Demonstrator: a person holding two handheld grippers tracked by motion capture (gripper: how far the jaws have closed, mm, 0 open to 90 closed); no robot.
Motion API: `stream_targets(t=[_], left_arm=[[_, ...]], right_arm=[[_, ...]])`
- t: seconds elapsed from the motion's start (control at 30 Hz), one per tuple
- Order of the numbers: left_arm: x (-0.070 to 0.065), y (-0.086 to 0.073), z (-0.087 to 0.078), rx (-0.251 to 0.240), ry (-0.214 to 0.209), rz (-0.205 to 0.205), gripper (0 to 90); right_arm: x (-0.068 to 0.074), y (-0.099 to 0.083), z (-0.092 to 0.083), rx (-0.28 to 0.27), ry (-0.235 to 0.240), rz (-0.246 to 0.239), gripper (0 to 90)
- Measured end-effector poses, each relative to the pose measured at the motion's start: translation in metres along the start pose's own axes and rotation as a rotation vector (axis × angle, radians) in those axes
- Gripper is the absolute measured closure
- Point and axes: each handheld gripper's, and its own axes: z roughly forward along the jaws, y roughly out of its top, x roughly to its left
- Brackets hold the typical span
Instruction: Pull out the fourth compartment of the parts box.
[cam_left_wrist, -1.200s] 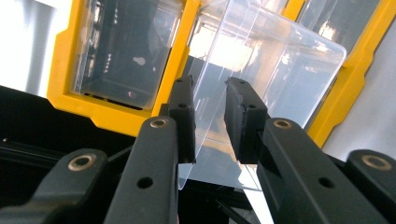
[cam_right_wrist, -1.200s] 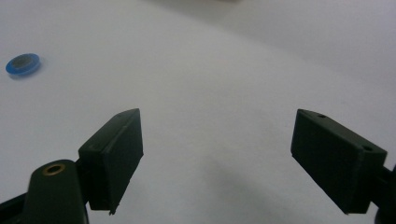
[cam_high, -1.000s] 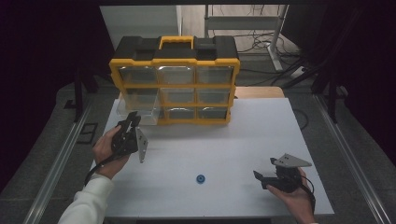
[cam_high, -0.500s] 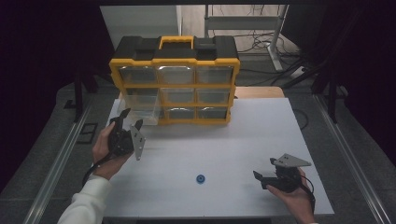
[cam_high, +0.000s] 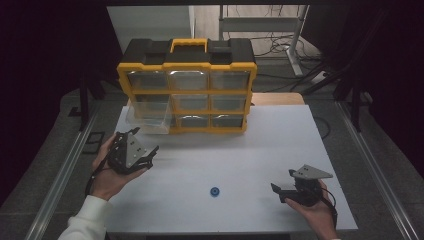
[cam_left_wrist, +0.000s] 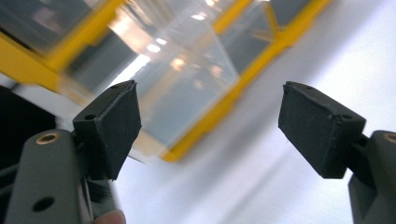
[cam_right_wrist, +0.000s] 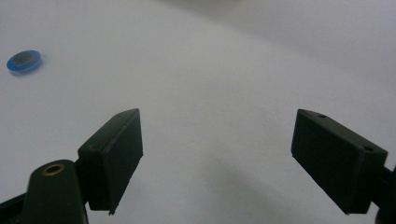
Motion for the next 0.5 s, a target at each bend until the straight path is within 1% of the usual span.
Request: stream_targets(t=[0.07,0.13,0.23,0.27,0.33,0.37,0.4,0.43,0.47,0.5], left_arm=[[-0.001,-0.002,-0.002,0.003,-0.047,-0.041,20.6],[-0.003,-0.004,-0.003,0.005,-0.07,-0.059,20.4],[-0.007,-0.007,-0.004,0.013,-0.093,-0.073,20.3],[-0.008,-0.007,-0.004,0.017,-0.118,-0.089,20.5],[-0.01,-0.009,-0.004,0.018,-0.142,-0.103,20.5],[-0.012,-0.01,-0.004,0.019,-0.168,-0.121,20.4],[-0.013,-0.011,-0.004,0.023,-0.187,-0.128,20.4],[-0.015,-0.012,-0.003,0.033,-0.207,-0.136,20.3],[-0.016,-0.012,-0.002,0.057,-0.228,-0.133,19.6],[-0.017,-0.012,-0.001,0.065,-0.237,-0.133,19.6]], right_arm=[[0.0,0.0,0.0,-0.002,0.001,0.0,17.2],[0.001,0.0,0.0,0.0,0.002,-0.001,17.1],[0.001,0.0,0.0,0.0,0.002,-0.001,17.1],[0.001,0.0,0.0,-0.001,0.002,-0.001,17.1],[0.001,0.0,0.0,-0.001,0.003,0.0,17.2],[0.001,0.0,0.0,-0.001,0.004,0.0,17.1],[0.0,0.0,0.0,-0.002,0.004,-0.001,17.1],[0.0,0.0,0.0,-0.003,0.006,-0.001,17.1],[0.0,0.0,0.0,-0.004,0.007,-0.002,17.1],[0.0,0.0,0.0,-0.004,0.007,-0.002,17.1]])
